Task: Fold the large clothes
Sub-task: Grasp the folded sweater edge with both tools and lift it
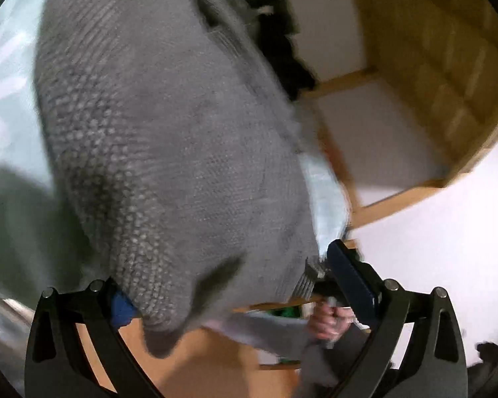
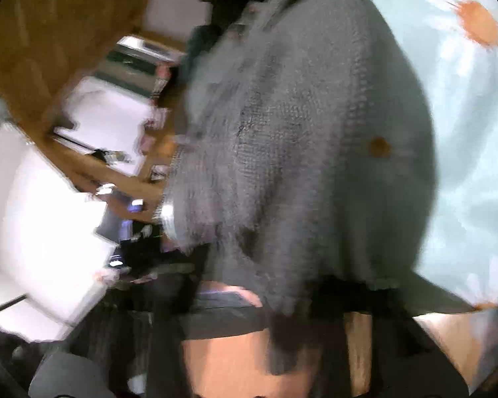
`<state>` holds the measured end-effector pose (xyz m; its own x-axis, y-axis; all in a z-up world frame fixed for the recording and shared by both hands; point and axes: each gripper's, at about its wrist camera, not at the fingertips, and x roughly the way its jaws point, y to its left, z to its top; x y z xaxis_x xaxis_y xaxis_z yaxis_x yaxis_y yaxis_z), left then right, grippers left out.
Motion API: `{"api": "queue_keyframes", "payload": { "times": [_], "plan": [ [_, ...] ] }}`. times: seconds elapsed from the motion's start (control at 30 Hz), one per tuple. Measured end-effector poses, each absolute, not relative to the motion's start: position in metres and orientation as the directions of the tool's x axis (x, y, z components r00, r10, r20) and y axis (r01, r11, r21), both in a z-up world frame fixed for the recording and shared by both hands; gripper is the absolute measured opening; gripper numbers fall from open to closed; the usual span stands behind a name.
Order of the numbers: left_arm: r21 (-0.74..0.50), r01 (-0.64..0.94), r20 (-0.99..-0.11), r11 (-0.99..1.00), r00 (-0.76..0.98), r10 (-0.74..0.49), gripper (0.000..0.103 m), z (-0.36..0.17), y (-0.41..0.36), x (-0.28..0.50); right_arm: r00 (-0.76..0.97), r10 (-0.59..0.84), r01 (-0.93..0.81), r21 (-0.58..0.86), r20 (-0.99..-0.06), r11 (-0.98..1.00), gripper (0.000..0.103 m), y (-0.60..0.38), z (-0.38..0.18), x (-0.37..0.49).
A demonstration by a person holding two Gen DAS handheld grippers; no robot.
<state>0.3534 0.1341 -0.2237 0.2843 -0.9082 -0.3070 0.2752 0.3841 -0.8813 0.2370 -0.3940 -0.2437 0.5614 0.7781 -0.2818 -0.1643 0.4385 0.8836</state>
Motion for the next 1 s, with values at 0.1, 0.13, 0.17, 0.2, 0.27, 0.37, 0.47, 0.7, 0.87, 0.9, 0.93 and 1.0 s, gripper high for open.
{"api": "queue_keyframes", "payload": {
  "times": [0.1, 0.13, 0.17, 0.2, 0.27, 0.37, 0.47, 0.7, 0.87, 0.9, 0.93, 1.0],
  "plan": [
    [-0.898, 0.299, -0.240, 0.324, 0.285, -0.928, 0.042, -0.216, 0.134, 0.353, 0.573, 0.813, -0.264, 0.916, -0.102, 0.301, 0.017, -0.395, -0.230, 0.232],
    [-0.896, 0.303, -0.239, 0.326, 0.291, -0.926, 0.024, -0.216, 0.134, 0.352, 0.576, 0.815, -0.286, 0.920, -0.058, 0.267, 0.017, -0.397, -0.226, 0.230],
    [-0.899, 0.306, -0.225, 0.313, 0.292, -0.930, 0.023, -0.215, 0.136, 0.353, 0.580, 0.814, -0.297, 0.922, -0.032, 0.249, 0.017, -0.397, -0.222, 0.230],
    [-0.905, 0.309, -0.205, 0.294, 0.288, -0.935, 0.023, -0.214, 0.134, 0.352, 0.585, 0.811, -0.314, 0.923, 0.003, 0.224, 0.017, -0.398, -0.218, 0.230],
    [-0.910, 0.326, -0.161, 0.255, 0.289, -0.944, 0.022, -0.209, 0.135, 0.352, 0.591, 0.805, -0.333, 0.922, 0.042, 0.196, 0.017, -0.398, -0.211, 0.231],
    [-0.912, 0.355, -0.101, 0.208, 0.299, -0.949, 0.022, -0.197, 0.136, 0.356, 0.603, 0.782, -0.380, 0.918, 0.157, 0.109, 0.017, -0.399, -0.203, 0.237],
    [-0.906, 0.382, -0.060, 0.184, 0.314, -0.947, 0.022, -0.180, 0.139, 0.360, 0.614, 0.757, -0.415, 0.907, 0.224, 0.068, 0.017, -0.414, -0.189, 0.244],
    [-0.874, 0.456, 0.001, 0.168, 0.348, -0.937, 0.022, -0.133, 0.149, 0.373, 0.601, 0.747, -0.483, 0.874, 0.284, 0.056, 0.017, -0.441, -0.150, 0.263],
    [-0.833, 0.522, 0.016, 0.182, 0.352, -0.936, 0.022, -0.094, 0.153, 0.392, 0.568, 0.764, -0.541, 0.838, 0.307, 0.065, 0.017, -0.450, -0.110, 0.292],
    [-0.828, 0.531, 0.025, 0.181, 0.357, -0.934, 0.022, -0.086, 0.154, 0.398, 0.564, 0.761, -0.552, 0.832, 0.321, 0.058, 0.017, -0.453, -0.104, 0.299],
    [-0.826, 0.534, 0.028, 0.181, 0.360, -0.933, 0.022, -0.081, 0.155, 0.403, 0.562, 0.759, -0.559, 0.828, 0.330, 0.054, 0.017, -0.454, -0.100, 0.306],
    [-0.825, 0.531, 0.022, 0.193, 0.371, -0.928, 0.022, -0.074, 0.156, 0.416, 0.558, 0.758, -0.569, 0.821, 0.339, 0.052, 0.017, -0.460, -0.091, 0.322]
  ]
}}
